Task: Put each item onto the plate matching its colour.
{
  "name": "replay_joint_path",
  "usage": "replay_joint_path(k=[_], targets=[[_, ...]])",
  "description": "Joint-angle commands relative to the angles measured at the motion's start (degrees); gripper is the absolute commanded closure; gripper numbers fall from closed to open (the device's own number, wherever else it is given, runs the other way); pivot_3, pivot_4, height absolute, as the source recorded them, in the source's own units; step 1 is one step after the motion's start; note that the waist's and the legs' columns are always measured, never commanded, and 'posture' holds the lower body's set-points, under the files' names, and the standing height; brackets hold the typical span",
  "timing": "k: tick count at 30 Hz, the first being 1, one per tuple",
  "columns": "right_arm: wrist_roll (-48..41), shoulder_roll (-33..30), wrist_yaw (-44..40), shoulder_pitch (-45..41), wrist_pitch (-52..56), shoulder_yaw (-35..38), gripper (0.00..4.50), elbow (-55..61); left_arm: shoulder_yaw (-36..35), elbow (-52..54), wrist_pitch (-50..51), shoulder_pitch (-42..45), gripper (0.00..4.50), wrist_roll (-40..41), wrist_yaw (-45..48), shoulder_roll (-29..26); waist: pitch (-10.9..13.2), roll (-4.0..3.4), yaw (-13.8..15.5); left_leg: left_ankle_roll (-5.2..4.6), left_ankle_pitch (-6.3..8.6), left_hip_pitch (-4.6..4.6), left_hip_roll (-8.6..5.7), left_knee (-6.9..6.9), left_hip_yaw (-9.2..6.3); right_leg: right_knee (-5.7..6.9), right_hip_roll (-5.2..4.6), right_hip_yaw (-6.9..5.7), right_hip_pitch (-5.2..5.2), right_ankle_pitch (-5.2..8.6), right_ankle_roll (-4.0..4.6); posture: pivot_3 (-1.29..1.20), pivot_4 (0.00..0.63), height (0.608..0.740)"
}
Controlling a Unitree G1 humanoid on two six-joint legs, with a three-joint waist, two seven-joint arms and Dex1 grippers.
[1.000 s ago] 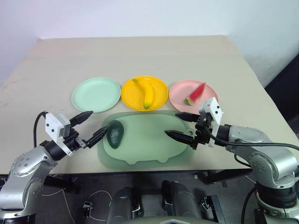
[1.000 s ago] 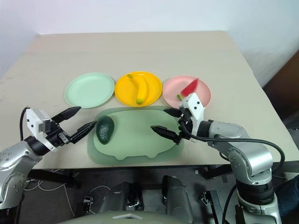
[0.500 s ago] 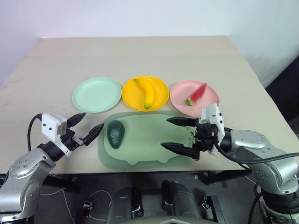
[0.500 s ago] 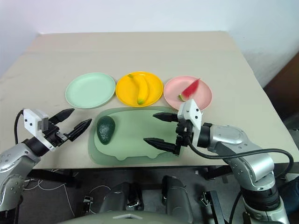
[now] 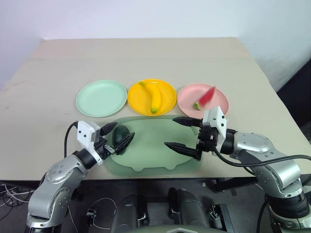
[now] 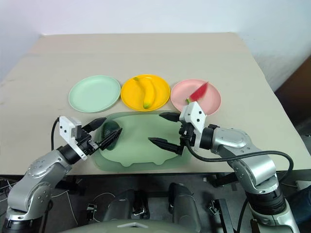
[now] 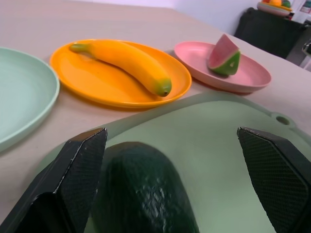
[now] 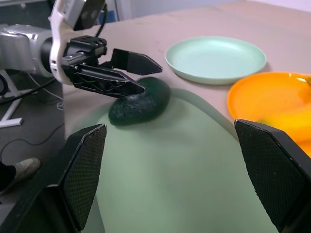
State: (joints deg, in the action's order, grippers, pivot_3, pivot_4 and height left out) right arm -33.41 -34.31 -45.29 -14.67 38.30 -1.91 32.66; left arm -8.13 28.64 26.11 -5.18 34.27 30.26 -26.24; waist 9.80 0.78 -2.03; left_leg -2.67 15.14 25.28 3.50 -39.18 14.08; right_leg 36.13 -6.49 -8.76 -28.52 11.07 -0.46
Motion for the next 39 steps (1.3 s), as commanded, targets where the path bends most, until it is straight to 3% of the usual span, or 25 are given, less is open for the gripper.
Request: replay_joint_path(k=[1,7,11,14,17,18,28,33,39], targets=[[-0.1,0.1,0.9,-1.2,-1.3,0.8,0.03,1.0,-0.2,-3.5,-0.9,1.7,0.00,-1.3,1.1,-0.5,0.0,0.00,0.1,0.00,0.00,-0.01,0.00,0.00,-0.01,0.01,0.00,-0.01,0.00,0.00,0.00,0.00,0.150,0.696],[0.9,-0.6,2.0,-0.8,-1.3,0.8,0.03,1.2,3.0,-10.4,-5.1,2.7,0.00,-8.4,3.5,-2.0,0.0,0.00,0.2,-0.01,0.00,0.00,0.00,-0.02,-0.03,-0.01,-0.01,-0.04,0.01,0.00,0.00,0.00,0.150,0.696],[1.3,-0.1,2.9,-1.1,-1.6,0.7,0.03,1.1,4.4,-9.8,-5.8,1.9,0.00,-8.9,4.6,-1.1,0.0,0.00,0.9,-0.01,0.01,0.00,0.00,-0.02,-0.03,-0.02,-0.02,-0.04,0.01,0.00,0.00,0.00,0.150,0.696],[1.7,-0.2,3.3,-1.0,-1.7,0.8,0.00,1.2,5.0,-6.9,-5.8,0.3,0.62,-8.9,4.7,-0.9,0.0,0.00,1.0,-0.01,0.01,0.00,0.00,-0.02,-0.03,-0.02,-0.03,-0.03,0.00,0.00,0.00,0.00,0.150,0.696],[1.9,-0.4,3.6,-0.6,-1.8,1.0,0.00,1.4,4.6,-3.8,-4.0,-0.5,1.55,-7.8,4.5,-1.4,0.0,0.00,1.1,-0.01,0.01,0.01,0.00,-0.02,-0.04,-0.02,-0.02,-0.04,0.00,0.00,0.00,0.00,0.150,0.696],[1.9,-0.5,3.7,-0.4,-1.9,1.0,0.00,1.5,4.4,-3.2,-3.3,-0.2,1.62,-7.6,4.1,-1.5,0.0,0.00,1.1,-0.01,0.01,0.01,0.00,-0.02,-0.04,-0.02,-0.02,-0.04,0.00,0.00,0.00,0.00,0.150,0.696],[2.3,-0.4,3.7,0.6,-3.2,0.7,0.00,1.6,-2.4,-0.8,1.3,6.7,1.62,-7.7,-2.3,-2.7,0.0,0.00,1.3,-0.01,0.00,0.00,0.00,-0.03,-0.07,0.00,-0.01,-0.06,0.04,0.00,-0.01,0.00,0.150,0.696],[2.7,0.3,3.9,-0.3,-3.4,-0.3,0.00,0.8,-2.9,-13.6,2.4,19.4,1.62,-10.6,-6.2,-2.5,0.0,0.02,1.5,0.00,-0.01,0.00,0.00,-0.10,-0.14,0.01,-0.01,-0.15,0.13,0.00,-0.01,0.00,0.150,0.696],[4.3,1.0,4.6,-1.0,-4.4,-1.3,0.00,-0.8,-2.9,-27.9,-0.6,28.6,1.62,-14.5,-8.1,-2.0,0.0,0.03,1.2,-0.04,0.01,0.02,0.01,-0.10,-0.13,0.05,0.03,-0.17,0.10,-0.01,-0.04,0.00,0.150,0.696]])
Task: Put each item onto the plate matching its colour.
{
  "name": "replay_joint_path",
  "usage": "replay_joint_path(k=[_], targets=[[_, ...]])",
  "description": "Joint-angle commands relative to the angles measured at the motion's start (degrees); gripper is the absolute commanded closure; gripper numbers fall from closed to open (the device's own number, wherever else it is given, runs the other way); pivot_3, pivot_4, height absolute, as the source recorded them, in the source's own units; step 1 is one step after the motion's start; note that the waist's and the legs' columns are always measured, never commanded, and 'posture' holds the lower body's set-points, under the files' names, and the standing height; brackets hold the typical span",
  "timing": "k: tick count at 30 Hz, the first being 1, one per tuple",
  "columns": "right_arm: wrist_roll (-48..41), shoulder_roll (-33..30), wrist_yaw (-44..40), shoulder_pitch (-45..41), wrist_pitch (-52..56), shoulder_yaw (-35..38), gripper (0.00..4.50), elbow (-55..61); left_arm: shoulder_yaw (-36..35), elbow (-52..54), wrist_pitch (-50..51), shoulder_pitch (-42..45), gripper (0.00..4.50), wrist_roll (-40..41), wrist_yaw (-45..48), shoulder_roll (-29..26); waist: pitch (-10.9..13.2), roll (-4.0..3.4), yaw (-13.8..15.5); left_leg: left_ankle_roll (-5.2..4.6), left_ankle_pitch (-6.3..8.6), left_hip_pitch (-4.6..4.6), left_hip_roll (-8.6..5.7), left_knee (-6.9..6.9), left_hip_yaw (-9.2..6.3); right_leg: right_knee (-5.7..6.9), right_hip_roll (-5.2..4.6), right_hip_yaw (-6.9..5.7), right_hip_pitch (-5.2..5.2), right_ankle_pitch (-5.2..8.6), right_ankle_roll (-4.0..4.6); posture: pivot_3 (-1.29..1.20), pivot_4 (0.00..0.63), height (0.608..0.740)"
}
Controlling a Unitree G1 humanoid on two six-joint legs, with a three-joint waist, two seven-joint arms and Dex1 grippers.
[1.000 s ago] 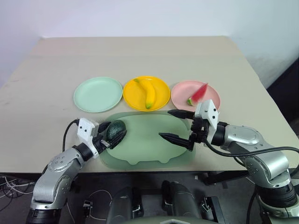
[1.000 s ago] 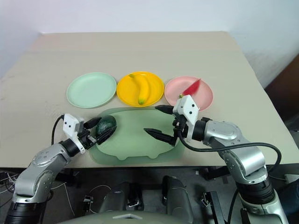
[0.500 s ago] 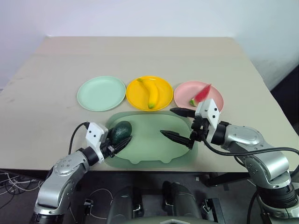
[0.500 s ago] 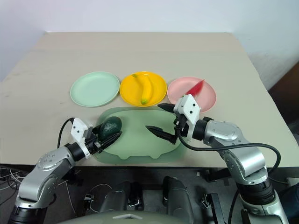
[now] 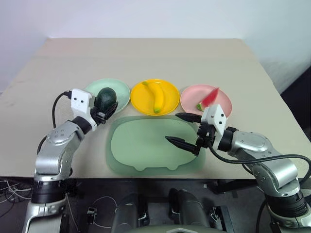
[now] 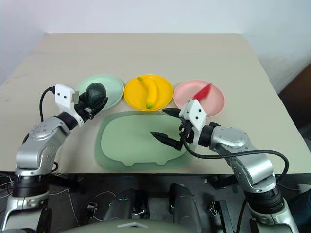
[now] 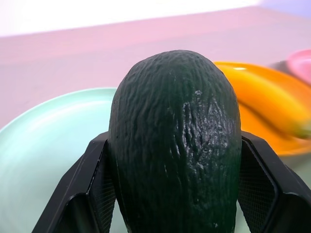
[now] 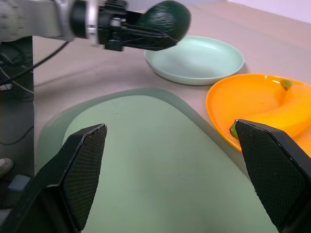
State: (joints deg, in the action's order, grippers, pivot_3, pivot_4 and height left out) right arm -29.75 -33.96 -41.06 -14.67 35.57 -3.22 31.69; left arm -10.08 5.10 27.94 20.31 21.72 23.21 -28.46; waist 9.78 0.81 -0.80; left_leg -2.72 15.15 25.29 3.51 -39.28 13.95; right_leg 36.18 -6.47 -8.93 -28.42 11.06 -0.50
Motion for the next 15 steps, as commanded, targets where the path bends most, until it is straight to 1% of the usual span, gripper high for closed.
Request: replay_joint_path(k=[1,6,9,15], targets=[[0.8,0.9,0.5,-1.1,-1.8,-0.1,0.00,0.0,-0.9,-6.8,-3.0,4.5,1.62,-2.4,-1.3,0.4,0.0,0.00,0.0,0.01,-0.01,0.00,0.02,0.00,0.00,0.02,0.01,-0.02,-0.01,0.00,0.00,0.00,0.150,0.696],[1.5,1.5,0.4,-1.2,-2.7,-0.6,0.00,-1.1,-0.7,-22.1,-7.1,12.4,1.62,-5.7,-3.4,2.1,0.0,0.03,0.2,0.03,-0.03,0.00,0.02,-0.03,-0.01,0.04,0.00,-0.03,0.01,0.00,0.00,0.00,0.150,0.696],[2.2,1.9,0.4,-1.3,-3.3,-1.0,0.00,-1.8,-1.3,-31.8,-12.3,17.4,1.62,-6.6,-3.6,3.4,0.0,0.07,0.1,0.03,-0.03,0.00,0.01,-0.06,-0.02,0.04,-0.02,-0.05,0.04,-0.01,-0.01,0.00,0.150,0.696],[3.1,2.3,0.7,-3.0,-3.3,-1.4,0.00,-2.7,-0.7,-42.5,-18.1,20.7,1.62,-7.8,0.0,4.1,0.0,0.08,-0.2,0.02,-0.03,0.01,0.03,-0.08,-0.03,0.07,0.01,-0.08,0.02,-0.06,-0.09,0.00,0.150,0.696]])
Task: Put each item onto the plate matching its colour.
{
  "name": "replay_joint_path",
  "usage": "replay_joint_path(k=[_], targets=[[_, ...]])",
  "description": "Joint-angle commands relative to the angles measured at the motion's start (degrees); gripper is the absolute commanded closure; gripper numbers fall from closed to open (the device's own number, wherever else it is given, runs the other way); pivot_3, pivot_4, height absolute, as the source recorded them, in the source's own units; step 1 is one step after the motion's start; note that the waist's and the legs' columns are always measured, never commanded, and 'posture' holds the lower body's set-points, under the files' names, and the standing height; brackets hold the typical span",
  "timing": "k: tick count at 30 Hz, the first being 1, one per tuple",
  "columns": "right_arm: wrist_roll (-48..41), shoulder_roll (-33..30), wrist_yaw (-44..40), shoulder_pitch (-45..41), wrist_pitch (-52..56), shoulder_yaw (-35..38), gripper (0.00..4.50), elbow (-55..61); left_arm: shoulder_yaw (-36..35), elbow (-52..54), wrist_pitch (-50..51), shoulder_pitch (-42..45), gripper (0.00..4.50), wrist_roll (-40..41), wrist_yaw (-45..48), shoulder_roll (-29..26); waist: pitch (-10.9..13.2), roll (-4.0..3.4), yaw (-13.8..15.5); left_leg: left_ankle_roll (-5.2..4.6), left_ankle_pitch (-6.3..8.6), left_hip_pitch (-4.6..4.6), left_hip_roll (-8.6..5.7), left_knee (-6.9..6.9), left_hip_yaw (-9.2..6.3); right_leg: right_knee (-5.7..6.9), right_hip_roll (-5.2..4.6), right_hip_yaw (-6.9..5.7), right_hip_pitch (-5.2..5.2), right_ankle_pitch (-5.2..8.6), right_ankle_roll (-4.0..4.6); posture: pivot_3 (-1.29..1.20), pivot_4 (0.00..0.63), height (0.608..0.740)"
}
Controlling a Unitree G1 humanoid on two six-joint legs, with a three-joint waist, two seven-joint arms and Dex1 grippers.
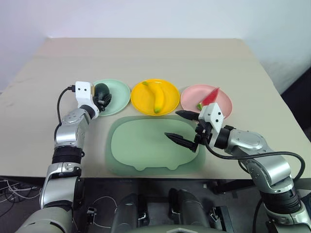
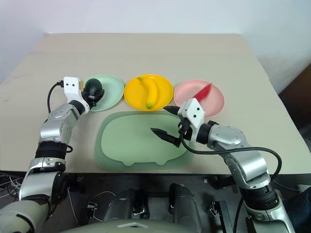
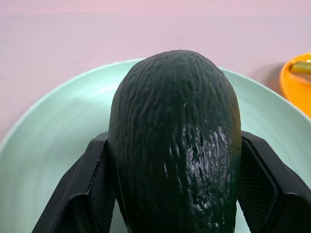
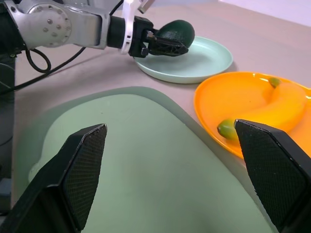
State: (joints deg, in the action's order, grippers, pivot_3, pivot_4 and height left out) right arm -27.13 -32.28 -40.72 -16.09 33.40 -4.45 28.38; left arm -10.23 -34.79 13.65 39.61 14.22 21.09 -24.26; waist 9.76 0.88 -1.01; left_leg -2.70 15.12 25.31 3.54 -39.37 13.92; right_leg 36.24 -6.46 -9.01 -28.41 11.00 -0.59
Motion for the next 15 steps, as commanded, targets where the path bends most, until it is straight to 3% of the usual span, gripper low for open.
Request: replay_joint_path(k=[1,5,10,15], targets=[[0.5,0.6,0.4,-1.8,-1.1,-0.1,0.00,0.6,-0.6,-3.6,-4.6,1.6,1.27,-0.4,2.6,-0.2,0.0,0.00,0.0,0.00,0.00,-0.01,0.01,0.00,0.00,0.02,0.00,-0.01,-0.01,0.00,-0.01,0.00,0.150,0.696],[0.3,0.7,0.6,-2.4,-0.4,0.1,0.00,0.8,-1.3,-5.9,-6.4,3.0,0.03,-0.4,2.6,-0.6,0.0,0.00,0.0,0.00,0.00,0.00,0.01,-0.02,0.00,0.03,0.00,-0.01,-0.01,0.00,0.00,0.00,0.150,0.696],[0.0,0.7,1.0,-2.5,0.0,0.4,0.00,1.2,-0.6,-2.7,-6.0,3.0,0.03,0.0,4.3,-0.7,0.0,0.00,0.2,0.00,0.00,0.01,0.01,-0.10,-0.03,0.04,-0.02,-0.02,0.02,0.00,0.00,0.00,0.150,0.696],[-0.2,0.7,1.3,-2.5,0.2,0.6,0.00,1.7,-0.8,8.1,-0.8,1.1,0.03,1.8,5.5,-1.0,0.0,0.01,0.1,-0.01,0.00,0.06,0.01,-0.17,-0.08,0.08,-0.02,-0.06,0.02,0.00,0.00,0.00,0.150,0.696]])
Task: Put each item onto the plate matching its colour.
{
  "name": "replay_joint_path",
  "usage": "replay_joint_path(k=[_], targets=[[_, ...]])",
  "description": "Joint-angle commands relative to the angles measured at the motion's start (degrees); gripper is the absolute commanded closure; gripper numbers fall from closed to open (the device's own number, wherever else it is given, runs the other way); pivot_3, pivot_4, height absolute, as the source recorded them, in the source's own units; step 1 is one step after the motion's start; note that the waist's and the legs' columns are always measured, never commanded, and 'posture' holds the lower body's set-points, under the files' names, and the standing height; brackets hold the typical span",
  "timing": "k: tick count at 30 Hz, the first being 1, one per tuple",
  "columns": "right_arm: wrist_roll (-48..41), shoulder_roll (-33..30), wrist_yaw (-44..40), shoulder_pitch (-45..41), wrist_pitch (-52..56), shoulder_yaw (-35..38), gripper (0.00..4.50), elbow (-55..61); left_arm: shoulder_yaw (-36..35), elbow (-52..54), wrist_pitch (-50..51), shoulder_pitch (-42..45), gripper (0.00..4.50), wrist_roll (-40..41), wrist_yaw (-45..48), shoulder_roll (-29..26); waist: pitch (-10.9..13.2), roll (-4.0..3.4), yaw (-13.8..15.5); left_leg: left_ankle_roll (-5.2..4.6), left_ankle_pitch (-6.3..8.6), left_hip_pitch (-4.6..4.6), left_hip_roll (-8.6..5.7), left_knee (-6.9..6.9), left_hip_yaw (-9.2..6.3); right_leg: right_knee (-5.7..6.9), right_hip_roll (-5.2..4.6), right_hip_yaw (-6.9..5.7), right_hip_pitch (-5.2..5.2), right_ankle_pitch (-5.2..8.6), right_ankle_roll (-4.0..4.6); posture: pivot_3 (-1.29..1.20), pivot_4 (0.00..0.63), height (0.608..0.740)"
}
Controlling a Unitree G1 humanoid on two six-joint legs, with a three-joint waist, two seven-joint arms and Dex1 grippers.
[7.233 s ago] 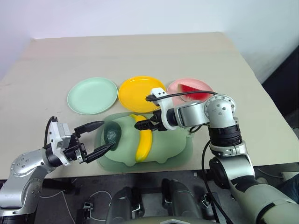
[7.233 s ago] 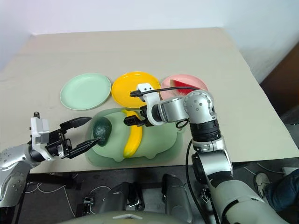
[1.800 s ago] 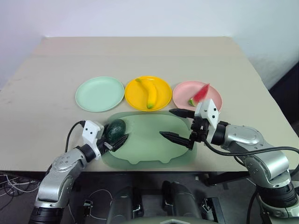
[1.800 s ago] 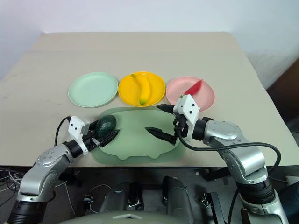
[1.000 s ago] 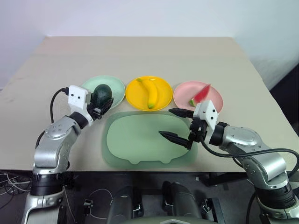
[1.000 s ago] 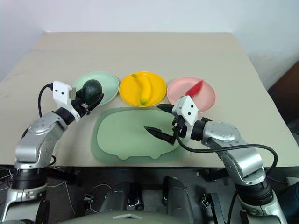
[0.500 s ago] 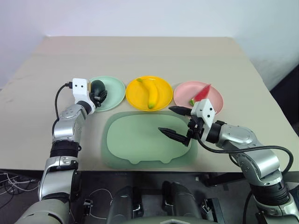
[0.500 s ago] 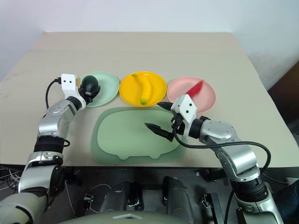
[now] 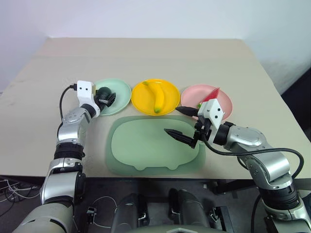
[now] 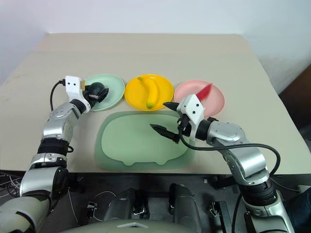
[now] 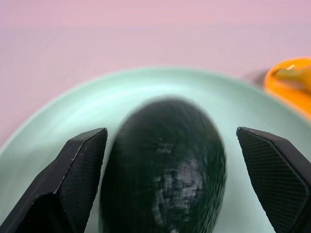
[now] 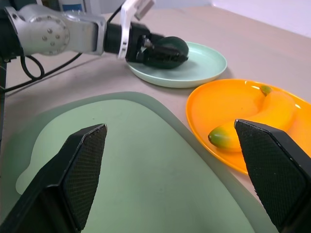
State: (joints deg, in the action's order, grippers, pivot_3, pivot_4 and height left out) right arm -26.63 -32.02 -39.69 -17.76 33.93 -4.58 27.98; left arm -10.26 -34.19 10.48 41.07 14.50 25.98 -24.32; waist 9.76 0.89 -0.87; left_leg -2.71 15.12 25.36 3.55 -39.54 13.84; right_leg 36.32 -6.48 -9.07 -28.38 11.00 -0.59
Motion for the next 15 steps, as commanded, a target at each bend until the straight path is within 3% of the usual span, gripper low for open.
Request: replay_joint_path(k=[1,8,15], targets=[[-0.7,0.5,0.4,-0.9,-0.4,0.8,0.00,2.1,-0.9,9.8,3.4,-1.1,0.03,1.7,0.5,-1.2,0.0,0.00,-0.1,0.00,0.00,0.00,0.00,-0.01,0.00,0.01,0.00,0.00,0.00,0.00,0.00,0.00,0.150,0.696],[-1.0,0.3,0.4,0.2,-1.3,2.5,0.00,1.8,-2.1,26.0,10.3,-9.5,0.03,2.8,2.0,-5.9,0.0,0.00,-0.3,-0.01,0.00,-0.04,0.04,-0.03,0.00,0.15,0.04,-0.01,0.00,-0.04,-0.11,0.00,0.150,0.696],[-4.3,0.8,0.7,2.6,-1.4,6.3,0.00,2.9,-8.3,43.5,8.9,-24.8,0.03,14.1,14.6,-9.0,0.0,0.00,0.0,0.00,0.02,-0.01,0.04,-0.13,-0.02,0.14,-0.04,-0.02,0.02,0.07,0.08,0.00,0.150,0.696]])
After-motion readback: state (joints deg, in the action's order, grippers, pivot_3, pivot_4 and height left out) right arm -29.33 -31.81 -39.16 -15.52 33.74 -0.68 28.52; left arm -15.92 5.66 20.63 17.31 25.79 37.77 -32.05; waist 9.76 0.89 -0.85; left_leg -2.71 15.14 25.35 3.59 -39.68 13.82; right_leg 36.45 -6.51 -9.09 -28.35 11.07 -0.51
